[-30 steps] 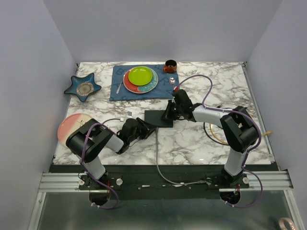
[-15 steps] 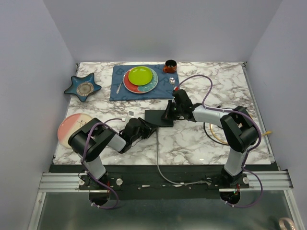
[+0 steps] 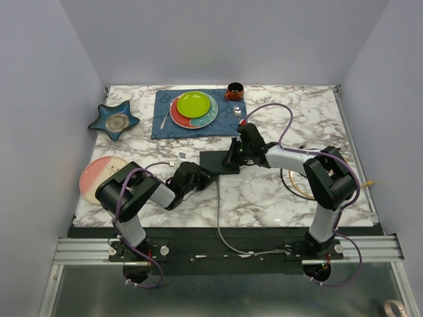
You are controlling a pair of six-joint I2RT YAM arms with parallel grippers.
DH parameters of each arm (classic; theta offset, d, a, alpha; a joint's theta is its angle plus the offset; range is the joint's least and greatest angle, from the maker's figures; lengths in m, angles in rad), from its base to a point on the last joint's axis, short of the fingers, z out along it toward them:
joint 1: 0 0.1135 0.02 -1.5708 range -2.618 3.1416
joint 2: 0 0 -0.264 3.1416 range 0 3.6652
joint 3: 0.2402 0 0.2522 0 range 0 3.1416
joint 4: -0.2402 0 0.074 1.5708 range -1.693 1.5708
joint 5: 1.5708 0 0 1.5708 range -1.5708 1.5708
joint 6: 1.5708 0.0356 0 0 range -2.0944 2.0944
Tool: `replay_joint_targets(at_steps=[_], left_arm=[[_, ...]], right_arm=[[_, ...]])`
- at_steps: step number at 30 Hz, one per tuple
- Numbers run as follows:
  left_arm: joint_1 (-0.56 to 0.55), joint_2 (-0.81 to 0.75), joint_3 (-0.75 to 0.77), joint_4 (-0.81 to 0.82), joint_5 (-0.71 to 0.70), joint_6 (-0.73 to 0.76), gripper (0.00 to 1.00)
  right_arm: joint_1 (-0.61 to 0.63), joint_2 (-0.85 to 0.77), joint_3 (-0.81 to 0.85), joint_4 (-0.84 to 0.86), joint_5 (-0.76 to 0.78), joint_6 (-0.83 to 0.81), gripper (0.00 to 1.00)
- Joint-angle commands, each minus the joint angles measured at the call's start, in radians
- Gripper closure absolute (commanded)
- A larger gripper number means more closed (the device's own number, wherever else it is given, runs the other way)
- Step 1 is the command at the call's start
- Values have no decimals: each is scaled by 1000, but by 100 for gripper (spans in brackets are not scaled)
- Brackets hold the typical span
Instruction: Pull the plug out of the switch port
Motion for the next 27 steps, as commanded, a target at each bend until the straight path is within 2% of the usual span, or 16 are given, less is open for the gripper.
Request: replay_joint_targets(at_steps=[1, 3, 6, 7, 18, 22, 27], left_arm=[[-5, 33, 3, -48, -66, -3, 79], [-5, 35, 0, -43, -64, -4, 82], [-3, 33, -8, -36, -67, -3, 92], [-1, 33, -14, -30, -67, -4, 99], [8, 59, -49, 24, -49, -20, 100], [9, 68, -48, 38, -38, -20, 100], [9, 62, -44, 24, -21, -7, 100]], right_arm=[[1, 23, -27, -34, 28, 1, 94], [3, 23, -30, -33, 28, 1, 94], [3, 2, -39, -31, 41, 0, 94], [3, -13, -45, -28, 51, -2, 94], [33, -190, -142, -68, 75, -86, 94], [50, -184, -206, -46, 37, -93, 95], [53, -123, -208, -30, 15, -70, 95]])
